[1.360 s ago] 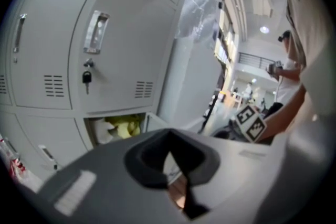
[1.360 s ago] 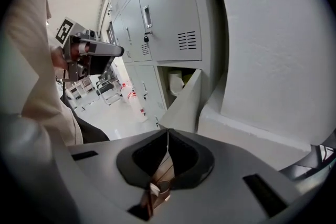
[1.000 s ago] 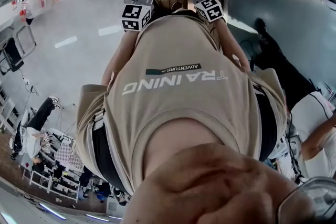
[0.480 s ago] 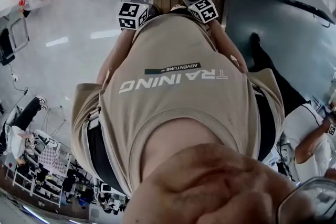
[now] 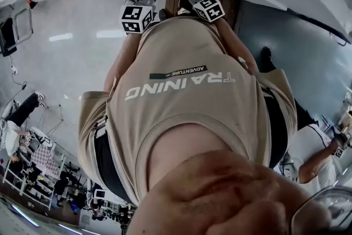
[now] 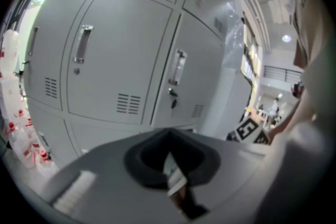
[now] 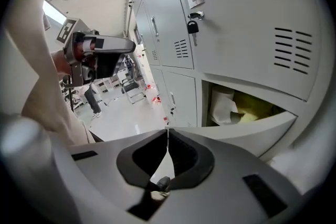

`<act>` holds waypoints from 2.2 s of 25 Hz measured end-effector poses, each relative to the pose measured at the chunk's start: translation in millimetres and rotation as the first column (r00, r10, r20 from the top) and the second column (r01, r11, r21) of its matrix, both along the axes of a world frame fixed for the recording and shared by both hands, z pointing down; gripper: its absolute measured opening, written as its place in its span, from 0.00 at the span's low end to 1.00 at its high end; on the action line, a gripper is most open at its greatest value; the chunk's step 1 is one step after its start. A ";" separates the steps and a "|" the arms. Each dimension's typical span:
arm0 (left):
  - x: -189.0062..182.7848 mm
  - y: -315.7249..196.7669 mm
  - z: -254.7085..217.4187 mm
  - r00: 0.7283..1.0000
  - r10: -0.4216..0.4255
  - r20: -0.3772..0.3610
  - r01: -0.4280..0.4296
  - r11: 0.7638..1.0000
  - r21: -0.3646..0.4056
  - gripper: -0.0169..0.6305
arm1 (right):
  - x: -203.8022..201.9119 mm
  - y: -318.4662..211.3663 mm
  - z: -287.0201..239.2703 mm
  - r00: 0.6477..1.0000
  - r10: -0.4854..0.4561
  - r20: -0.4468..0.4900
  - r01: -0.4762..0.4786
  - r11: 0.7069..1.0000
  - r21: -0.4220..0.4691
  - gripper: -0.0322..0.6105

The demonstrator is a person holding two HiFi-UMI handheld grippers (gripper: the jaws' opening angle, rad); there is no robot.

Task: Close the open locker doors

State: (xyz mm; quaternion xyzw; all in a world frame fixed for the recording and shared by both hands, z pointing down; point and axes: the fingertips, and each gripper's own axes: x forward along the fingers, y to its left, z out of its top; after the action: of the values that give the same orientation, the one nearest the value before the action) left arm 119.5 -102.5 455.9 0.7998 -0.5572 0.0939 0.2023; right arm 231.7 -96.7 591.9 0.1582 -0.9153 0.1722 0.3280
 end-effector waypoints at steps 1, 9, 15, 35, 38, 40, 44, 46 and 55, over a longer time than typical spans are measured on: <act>-0.3 -0.8 -4.3 1.000 -0.015 0.002 0.015 1.000 0.003 0.03 | -3.4 -2.9 -0.9 1.000 -0.030 0.002 0.030 1.000 0.004 0.07; -5.3 -0.7 -8.9 0.991 -0.130 0.020 0.130 0.991 -0.008 0.03 | -28.2 -31.9 -2.6 0.988 -0.147 0.039 0.147 0.989 -0.002 0.07; -6.2 -9.5 -4.6 0.980 -0.198 0.011 0.198 0.980 -0.033 0.03 | -45.2 -59.5 -6.7 0.980 -0.186 0.071 0.185 0.983 0.019 0.07; -46.5 -20.5 6.1 0.943 -0.332 -0.012 0.331 0.943 -0.043 0.03 | -56.9 -137.2 32.2 0.993 -0.099 -0.068 0.104 0.992 0.065 0.07; -45.0 -26.9 2.1 0.950 -0.312 -0.011 0.312 0.950 -0.030 0.03 | -53.5 -135.7 31.8 0.993 -0.090 -0.075 0.094 0.994 0.055 0.07; -45.4 -27.4 -0.7 0.955 -0.297 -0.010 0.297 0.955 -0.025 0.03 | -53.8 -134.5 29.6 0.994 -0.078 -0.074 0.082 0.995 0.057 0.07; -46.2 -31.0 -3.4 0.969 -0.248 -0.014 0.247 0.969 -0.019 0.03 | -50.9 -136.1 21.0 0.993 -0.070 -0.095 0.080 0.991 0.107 0.07; -46.8 -33.8 -2.2 0.975 -0.220 -0.020 0.220 0.975 -0.017 0.03 | -52.4 -134.9 15.9 0.993 -0.075 -0.087 0.085 0.989 0.119 0.07; -35.6 -25.5 -6.5 0.997 -0.062 -0.047 0.063 0.998 0.008 0.03 | -42.1 -99.0 -57.4 0.995 0.069 0.069 -0.076 0.991 0.108 0.07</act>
State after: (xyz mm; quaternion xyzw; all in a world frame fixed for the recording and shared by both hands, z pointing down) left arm 83.9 -128.0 449.4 0.7850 -0.5775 0.0662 0.2143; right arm 189.5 -195.7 534.6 0.2037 -0.9273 0.1381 0.2822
